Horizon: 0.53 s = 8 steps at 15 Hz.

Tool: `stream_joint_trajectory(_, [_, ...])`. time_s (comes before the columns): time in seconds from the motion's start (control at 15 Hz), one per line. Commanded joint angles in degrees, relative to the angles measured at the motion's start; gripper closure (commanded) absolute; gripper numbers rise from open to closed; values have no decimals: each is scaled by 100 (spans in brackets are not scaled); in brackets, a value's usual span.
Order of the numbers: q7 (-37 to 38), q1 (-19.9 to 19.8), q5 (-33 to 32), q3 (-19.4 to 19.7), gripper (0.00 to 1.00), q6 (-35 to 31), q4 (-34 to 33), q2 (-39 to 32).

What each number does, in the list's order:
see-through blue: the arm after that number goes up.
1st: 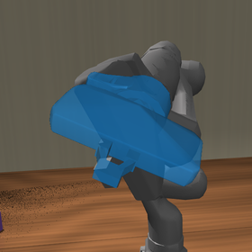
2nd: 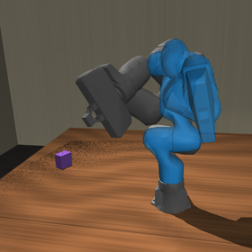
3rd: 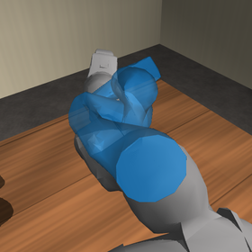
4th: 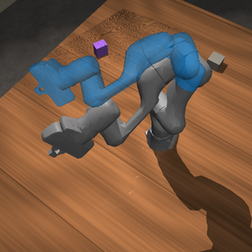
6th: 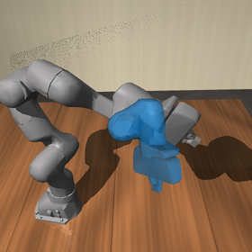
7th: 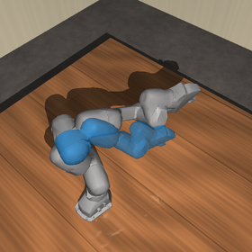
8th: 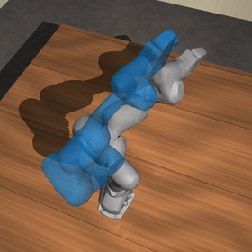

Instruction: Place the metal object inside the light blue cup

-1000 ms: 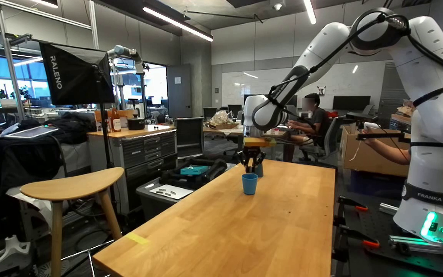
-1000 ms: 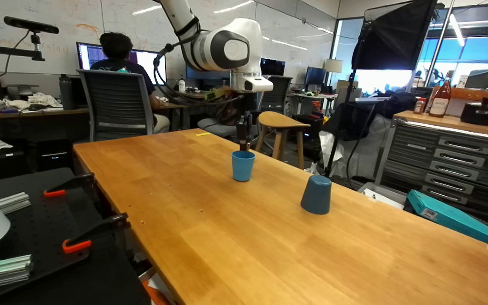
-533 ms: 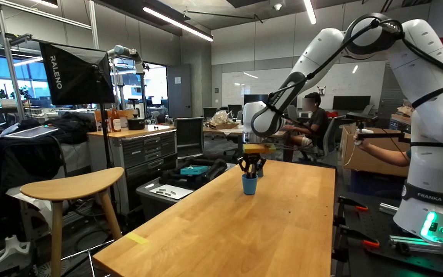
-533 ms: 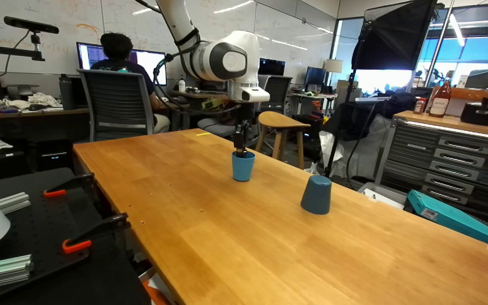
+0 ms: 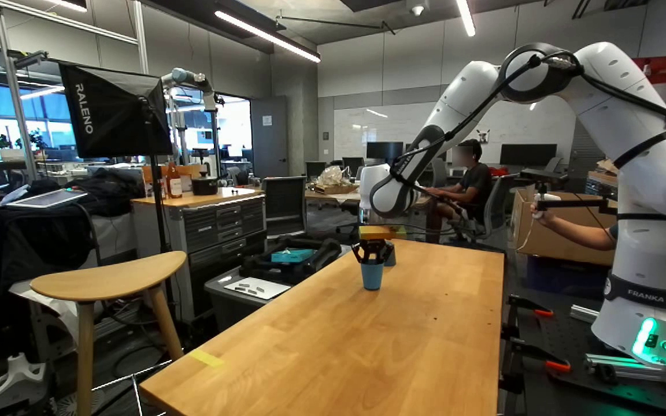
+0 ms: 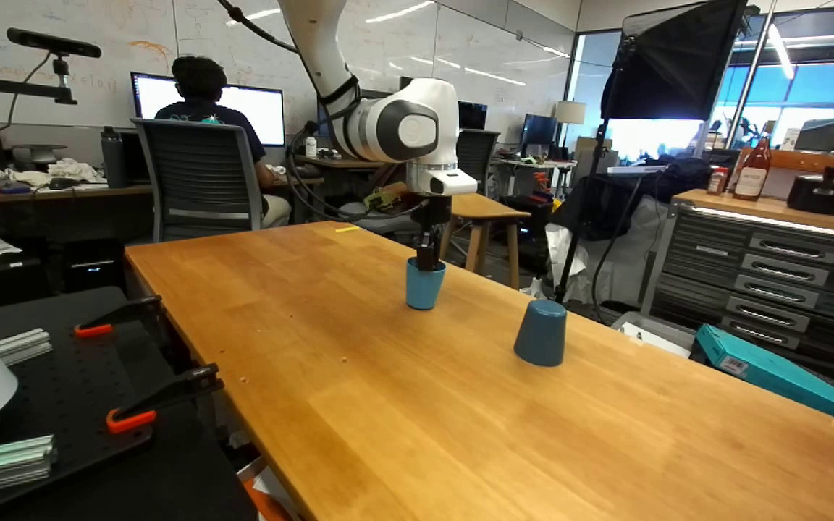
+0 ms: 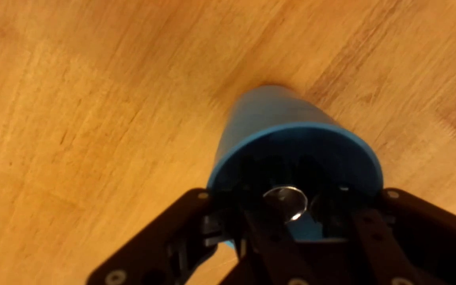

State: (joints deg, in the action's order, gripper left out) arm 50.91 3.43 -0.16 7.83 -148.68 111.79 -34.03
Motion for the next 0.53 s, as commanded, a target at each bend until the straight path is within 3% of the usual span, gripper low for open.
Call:
stream_joint_trajectory(0.0, [-129,-64,215,29,37,161,-589,-371])
stream_joint_trajectory(0.2, [-246,-168,314,-20,31,281,-768,-337])
stream_joint_trajectory(0.27, [-175,-43,266,4,80,164,-412,-65])
stream_joint_trajectory(0.33, [-191,-39,278,-8,81,157,-374,5])
stream_joint_trajectory(0.47, [-217,-56,352,-75,93,203,-275,164])
